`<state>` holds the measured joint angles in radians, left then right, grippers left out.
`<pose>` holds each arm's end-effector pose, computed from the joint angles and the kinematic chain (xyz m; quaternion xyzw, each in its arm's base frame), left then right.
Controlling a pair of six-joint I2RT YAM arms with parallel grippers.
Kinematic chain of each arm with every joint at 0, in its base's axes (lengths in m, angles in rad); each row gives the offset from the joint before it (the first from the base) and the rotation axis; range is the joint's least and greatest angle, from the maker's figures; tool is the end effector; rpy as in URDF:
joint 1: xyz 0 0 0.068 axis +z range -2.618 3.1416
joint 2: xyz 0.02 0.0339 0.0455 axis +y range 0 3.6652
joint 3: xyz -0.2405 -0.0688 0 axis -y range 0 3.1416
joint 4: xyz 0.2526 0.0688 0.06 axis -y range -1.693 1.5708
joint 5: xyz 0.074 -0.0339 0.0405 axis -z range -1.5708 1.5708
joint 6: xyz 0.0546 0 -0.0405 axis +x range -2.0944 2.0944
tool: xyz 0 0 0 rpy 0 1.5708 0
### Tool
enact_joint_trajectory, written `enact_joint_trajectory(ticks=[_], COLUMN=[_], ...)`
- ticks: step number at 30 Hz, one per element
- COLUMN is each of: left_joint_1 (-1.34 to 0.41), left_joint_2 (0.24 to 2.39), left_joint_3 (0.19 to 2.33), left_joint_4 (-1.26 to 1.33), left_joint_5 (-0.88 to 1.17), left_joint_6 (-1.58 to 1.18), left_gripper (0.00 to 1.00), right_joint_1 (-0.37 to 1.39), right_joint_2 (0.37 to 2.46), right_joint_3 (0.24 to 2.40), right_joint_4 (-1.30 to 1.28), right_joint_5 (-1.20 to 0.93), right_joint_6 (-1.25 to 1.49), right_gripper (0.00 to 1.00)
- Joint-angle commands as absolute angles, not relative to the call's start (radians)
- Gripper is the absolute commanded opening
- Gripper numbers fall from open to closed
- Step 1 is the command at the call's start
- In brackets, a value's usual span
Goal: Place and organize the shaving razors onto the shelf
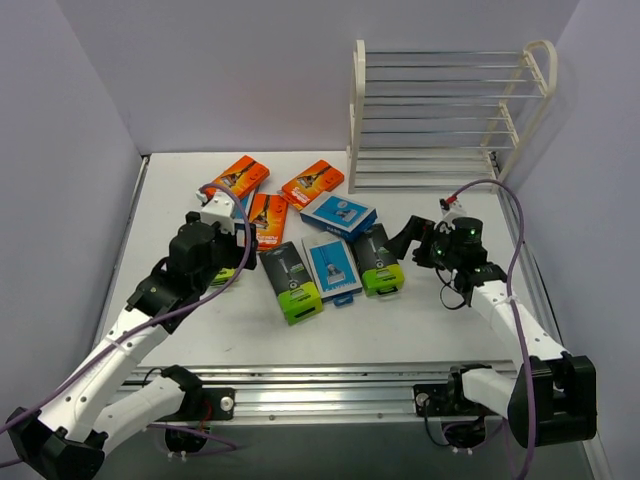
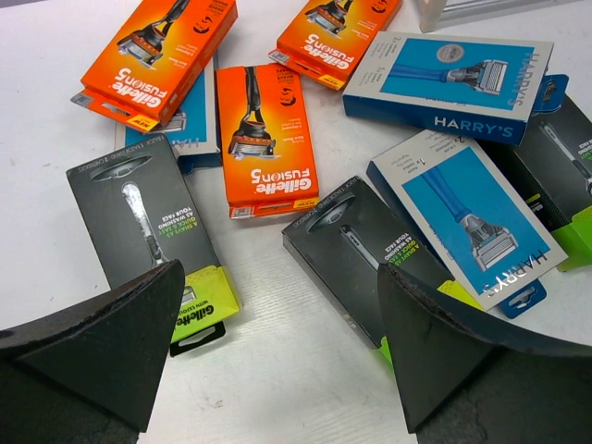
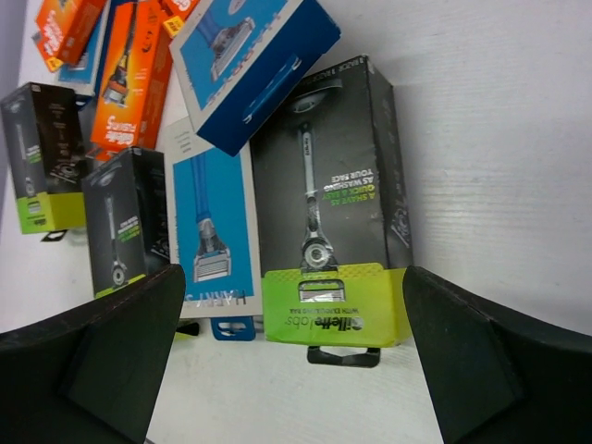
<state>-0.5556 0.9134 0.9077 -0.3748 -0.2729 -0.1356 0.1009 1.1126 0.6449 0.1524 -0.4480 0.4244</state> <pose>0.2146 -0.1159 0.3154 0.0964 0.8182 -0.0822 0.5607 0.2795 0.0521 0.2307 -0.0017 0.7998 0.3223 0.5063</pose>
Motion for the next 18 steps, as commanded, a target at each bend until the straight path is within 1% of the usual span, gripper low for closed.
enact_joint_trajectory(ticks=[1,4,11,15,18], left_joint_1=[-0.558,-0.560,-0.560,-0.563,-0.571], left_joint_2=[0.879,0.870,0.864,0.865,0.867], left_joint_3=[0.950,0.948,0.946,0.948,0.950], left_joint_4=[-0.354,-0.353,-0.353,-0.354,-0.359], left_joint_5=[-0.295,-0.301,-0.313,-0.301,-0.295], left_joint_6=[-0.143,-0.143,-0.138,-0.141,-0.141], left_gripper=[0.94,0.94,0.94,0.94,0.94], right_joint_1=[0.109,0.117,0.172,0.176,0.179], right_joint_2=[1.112,1.121,1.180,1.241,1.298], right_joint_3=[0.618,0.569,0.526,0.532,0.560], right_joint_4=[0.247,0.334,0.497,0.599,0.630], right_joint_5=[-0.538,-0.555,-0.485,-0.454,-0.440], right_joint_6=[0.489,0.589,0.770,0.850,0.885], right_gripper=[1.00,1.00,0.99,0.95,0.91])
